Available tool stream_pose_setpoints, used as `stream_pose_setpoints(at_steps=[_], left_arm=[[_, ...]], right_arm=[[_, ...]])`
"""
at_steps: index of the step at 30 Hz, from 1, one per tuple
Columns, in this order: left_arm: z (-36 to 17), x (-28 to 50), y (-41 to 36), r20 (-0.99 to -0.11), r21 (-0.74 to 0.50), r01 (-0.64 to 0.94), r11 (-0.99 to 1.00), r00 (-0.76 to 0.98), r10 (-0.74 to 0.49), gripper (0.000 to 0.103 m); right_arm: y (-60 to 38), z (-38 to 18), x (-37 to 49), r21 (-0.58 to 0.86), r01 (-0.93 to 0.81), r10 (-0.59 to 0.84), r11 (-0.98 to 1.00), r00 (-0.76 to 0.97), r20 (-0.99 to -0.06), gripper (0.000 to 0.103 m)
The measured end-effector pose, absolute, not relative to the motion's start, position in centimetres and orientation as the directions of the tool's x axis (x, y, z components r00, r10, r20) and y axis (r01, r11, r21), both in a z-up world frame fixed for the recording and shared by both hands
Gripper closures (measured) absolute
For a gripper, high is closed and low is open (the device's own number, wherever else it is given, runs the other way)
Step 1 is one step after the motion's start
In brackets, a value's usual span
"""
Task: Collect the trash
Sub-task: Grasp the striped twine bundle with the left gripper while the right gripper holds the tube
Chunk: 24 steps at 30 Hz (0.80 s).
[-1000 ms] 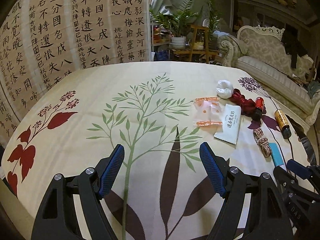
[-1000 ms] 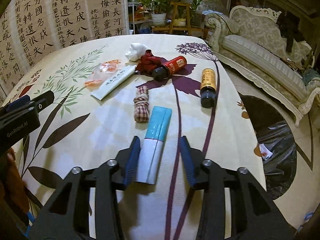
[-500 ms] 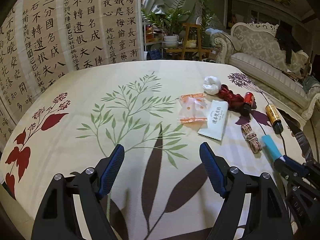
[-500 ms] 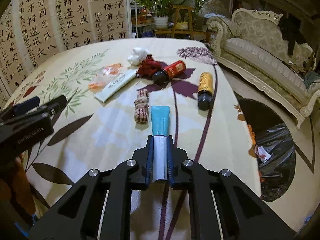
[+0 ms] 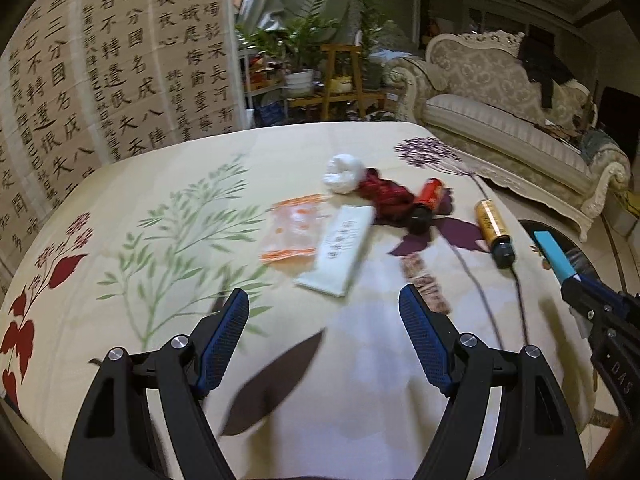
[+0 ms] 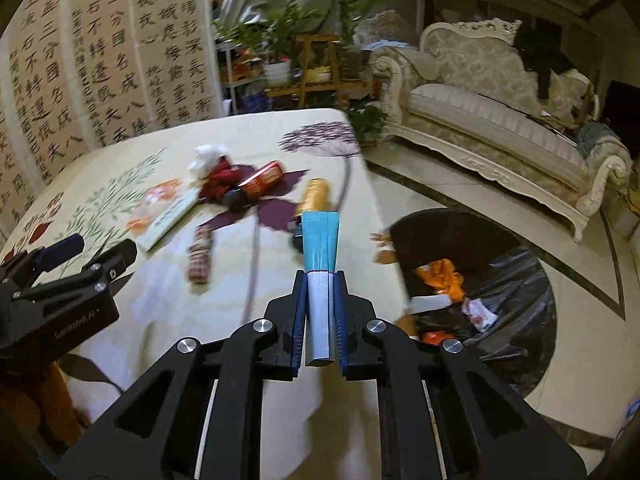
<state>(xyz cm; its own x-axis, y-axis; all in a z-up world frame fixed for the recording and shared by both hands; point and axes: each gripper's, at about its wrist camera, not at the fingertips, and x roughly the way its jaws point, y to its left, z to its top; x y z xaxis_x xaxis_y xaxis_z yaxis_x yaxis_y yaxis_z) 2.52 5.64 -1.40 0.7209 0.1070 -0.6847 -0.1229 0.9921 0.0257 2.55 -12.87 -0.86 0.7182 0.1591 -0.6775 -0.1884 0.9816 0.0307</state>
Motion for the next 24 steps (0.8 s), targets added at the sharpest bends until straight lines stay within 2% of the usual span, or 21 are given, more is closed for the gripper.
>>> stream_pose_setpoints(at_steps=[9, 11, 16, 22, 24], left_arm=[[-2.5, 5.7, 2.1, -0.725, 0.049, -0.071, 0.996, 0.683, 0.085, 0.028], [-2.7, 6.2, 1.8, -0.737, 0.057, -0.069, 0.996, 0.670, 0.088, 0.034], [-3.2, 6.8, 1.2, -0.763, 0.064, -0.041, 0.997, 0.642, 0.075, 0.061], [-3.6, 6.6, 0.5, -0.768, 0.061, 0.007, 0.998, 0.639, 0.042, 0.082], [-3.7, 6.5, 0.5, -0.768, 0.055, 0.011, 0.998, 0.639, 0.035, 0.082]], right_arm=[[-17.7, -1.6, 3.7, 0.066, -0.103, 0.120, 0.993, 0.729, -0.674, 0.090], [-18.5, -1.9, 4.1, 0.076, -0.090, 0.118, 0.993, 0.727, -0.677, 0.090], [-19.4, -2.6, 4.7, 0.094, -0.078, 0.122, 0.992, 0.718, -0.685, 0.090], [-19.9, -2.9, 5.0, 0.106, -0.076, 0.128, 0.991, 0.717, -0.685, 0.090], [-19.9, -3.0, 5.0, 0.108, -0.075, 0.129, 0.991, 0.717, -0.685, 0.090]])
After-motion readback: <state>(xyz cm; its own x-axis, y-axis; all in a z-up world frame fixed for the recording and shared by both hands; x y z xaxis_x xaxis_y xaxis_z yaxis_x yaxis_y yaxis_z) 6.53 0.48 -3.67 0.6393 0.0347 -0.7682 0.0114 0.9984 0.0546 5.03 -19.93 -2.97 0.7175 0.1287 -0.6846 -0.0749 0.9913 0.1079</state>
